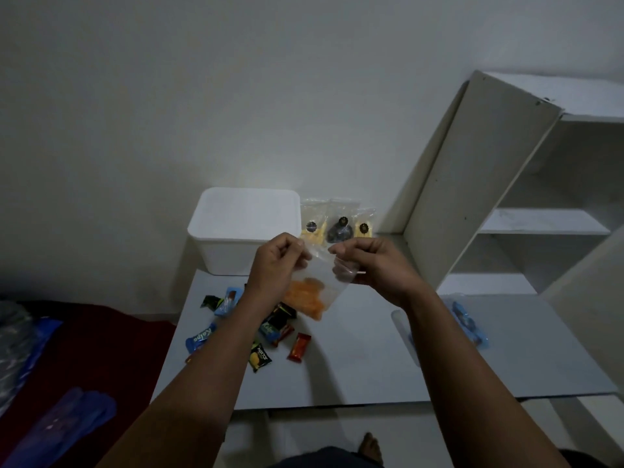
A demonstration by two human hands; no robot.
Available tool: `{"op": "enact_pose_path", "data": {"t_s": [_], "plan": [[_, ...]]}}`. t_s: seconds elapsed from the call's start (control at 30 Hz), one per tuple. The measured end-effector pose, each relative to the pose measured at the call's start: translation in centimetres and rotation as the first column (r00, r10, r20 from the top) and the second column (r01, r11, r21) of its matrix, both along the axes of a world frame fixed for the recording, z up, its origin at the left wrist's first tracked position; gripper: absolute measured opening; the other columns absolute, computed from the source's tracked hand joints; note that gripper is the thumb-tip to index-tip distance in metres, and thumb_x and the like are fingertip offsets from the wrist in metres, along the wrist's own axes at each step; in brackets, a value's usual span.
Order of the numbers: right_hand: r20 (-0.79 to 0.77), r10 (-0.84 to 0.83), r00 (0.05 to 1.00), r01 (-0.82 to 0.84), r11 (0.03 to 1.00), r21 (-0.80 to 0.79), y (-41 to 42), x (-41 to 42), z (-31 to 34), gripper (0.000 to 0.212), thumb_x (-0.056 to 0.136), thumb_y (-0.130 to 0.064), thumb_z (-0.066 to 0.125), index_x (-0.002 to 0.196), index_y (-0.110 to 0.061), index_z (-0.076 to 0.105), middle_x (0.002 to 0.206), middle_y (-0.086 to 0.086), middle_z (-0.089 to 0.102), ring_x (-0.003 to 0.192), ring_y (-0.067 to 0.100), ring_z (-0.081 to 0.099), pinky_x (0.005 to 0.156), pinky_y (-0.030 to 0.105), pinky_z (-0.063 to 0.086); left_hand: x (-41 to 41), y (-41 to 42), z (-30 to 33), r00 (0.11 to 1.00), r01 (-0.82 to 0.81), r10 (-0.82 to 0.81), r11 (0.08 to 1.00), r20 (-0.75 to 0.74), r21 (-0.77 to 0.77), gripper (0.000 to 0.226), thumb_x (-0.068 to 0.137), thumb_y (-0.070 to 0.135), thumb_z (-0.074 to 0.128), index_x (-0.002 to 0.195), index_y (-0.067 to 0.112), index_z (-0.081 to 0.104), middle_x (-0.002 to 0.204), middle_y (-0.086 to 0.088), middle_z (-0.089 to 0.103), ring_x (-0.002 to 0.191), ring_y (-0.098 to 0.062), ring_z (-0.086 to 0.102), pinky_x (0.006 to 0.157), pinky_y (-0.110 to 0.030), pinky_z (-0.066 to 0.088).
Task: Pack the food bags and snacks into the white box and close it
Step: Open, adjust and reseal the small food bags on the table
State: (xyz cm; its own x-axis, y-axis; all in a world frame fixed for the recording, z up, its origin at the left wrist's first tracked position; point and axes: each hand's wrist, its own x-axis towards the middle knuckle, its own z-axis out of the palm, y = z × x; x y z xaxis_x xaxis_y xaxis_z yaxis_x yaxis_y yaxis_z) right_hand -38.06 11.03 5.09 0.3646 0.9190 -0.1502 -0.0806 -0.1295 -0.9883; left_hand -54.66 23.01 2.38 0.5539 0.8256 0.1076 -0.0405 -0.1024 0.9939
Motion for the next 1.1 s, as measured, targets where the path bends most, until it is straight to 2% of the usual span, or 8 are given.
{"op": "enact_pose_path", "data": {"t_s": [0.13, 0.23, 0.4, 0.47, 0.6, 0.7, 0.83, 1.1], "plan": [[-0.001, -0.041, 0.999, 0.041, 0.998, 0.044, -0.1, -0.8, -0.6, 0.028, 0.093, -0.022, 0.071, 0.108, 0.001, 0.073, 0.086, 0.014, 0.068, 0.087, 0.025, 0.072, 0.091, 0.043, 0.058, 0.3, 0.0, -0.1, 0.979, -0.198, 0.199, 0.98, 0.044, -0.026, 0.019, 0.098, 0.008, 0.052, 0.083, -0.002, 0.06, 0.072, 0.0, 0.066, 0.068, -0.013, 0.063, 0.071, -0.033, 0.054], [0.065, -0.118, 0.991, 0.112, 0.99, 0.083, 0.2, -1.3, -0.9, 0.017, 0.091, -0.018, 0.074, 0.099, -0.003, 0.074, 0.089, 0.014, 0.072, 0.086, 0.022, 0.072, 0.087, 0.039, 0.058, 0.5, 0.2, -0.1, 0.968, -0.242, 0.244, 0.97, 0.062, -0.034, 0.02, 0.098, 0.009, 0.052, 0.081, 0.004, 0.062, 0.071, 0.003, 0.068, 0.066, -0.015, 0.062, 0.068, -0.035, 0.054], [0.132, -0.214, 0.968, 0.2, 0.973, 0.113, 0.6, -1.5, -1.1, 0.009, 0.095, -0.016, 0.07, 0.09, -0.009, 0.068, 0.083, 0.007, 0.069, 0.081, 0.016, 0.071, 0.079, 0.034, 0.052, 0.3, -0.2, 0.2, 0.994, -0.089, 0.097, 0.988, 0.058, -0.125, 0.026, 0.102, 0.021, 0.055, 0.087, 0.003, 0.066, 0.079, -0.007, 0.072, 0.067, -0.011, 0.064, 0.065, -0.027, 0.057], [0.164, -0.2, 0.966, 0.184, 0.977, 0.111, 0.7, -1.5, -1.1, 0.01, 0.095, -0.016, 0.069, 0.09, -0.008, 0.067, 0.08, 0.007, 0.068, 0.079, 0.016, 0.071, 0.078, 0.035, 0.051, 0.1, -0.3, 0.1, 1.0, 0.003, -0.002, 0.996, 0.007, -0.084, 0.027, 0.101, 0.024, 0.056, 0.09, 0.003, 0.07, 0.084, -0.008, 0.076, 0.07, -0.011, 0.066, 0.065, -0.025, 0.057], [0.145, -0.191, 0.971, 0.177, 0.979, 0.103, 1.0, -2.1, -1.0, 0.012, 0.094, -0.017, 0.071, 0.09, -0.006, 0.07, 0.079, 0.007, 0.071, 0.079, 0.018, 0.071, 0.081, 0.041, 0.054, 0.0, -0.4, -0.1, 1.0, 0.012, -0.011, 1.0, -0.019, 0.018, 0.026, 0.102, 0.019, 0.053, 0.087, 0.007, 0.071, 0.083, -0.005, 0.076, 0.069, -0.009, 0.065, 0.064, -0.024, 0.057], [0.199, -0.169, 0.965, 0.146, 0.981, 0.126, 1.5, -2.9, -1.0, 0.02, 0.093, -0.016, 0.072, 0.094, 0.003, 0.069, 0.081, 0.011, 0.071, 0.073, 0.013, 0.069, 0.071, 0.029, 0.055, 0.2, -0.4, -0.2, 0.999, 0.034, -0.032, 0.997, -0.035, 0.074, 0.028, 0.102, 0.019, 0.055, 0.085, 0.007, 0.072, 0.082, -0.008, 0.075, 0.07, -0.012, 0.065, 0.068, -0.032, 0.059], [0.28, -0.184, 0.942, 0.143, 0.976, 0.162, 2.1, -3.3, -1.0, 0.021, 0.094, -0.012, 0.071, 0.091, 0.009, 0.066, 0.077, 0.011, 0.069, 0.066, 0.01, 0.066, 0.062, 0.016, 0.051, 0.1, -0.4, -0.3, 0.999, 0.003, 0.0, 0.996, -0.039, 0.088, 0.027, 0.101, 0.021, 0.057, 0.083, 0.008, 0.073, 0.08, -0.007, 0.075, 0.069, -0.011, 0.065, 0.068, -0.031, 0.058], [0.194, -0.189, 0.963, 0.162, 0.976, 0.149, 1.9, -2.2, -1.2, 0.017, 0.094, -0.018, 0.07, 0.087, -0.004, 0.075, 0.077, 0.011, 0.072, 0.079, 0.024, 0.067, 0.081, 0.041, 0.053, -0.2, 0.2, -0.2, 1.0, -0.012, 0.012, 1.0, -0.002, 0.004, 0.035, 0.104, 0.032, 0.051, 0.089, 0.01, 0.075, 0.089, -0.003, 0.078, 0.073, -0.011, 0.067, 0.073, -0.028, 0.058]]}}
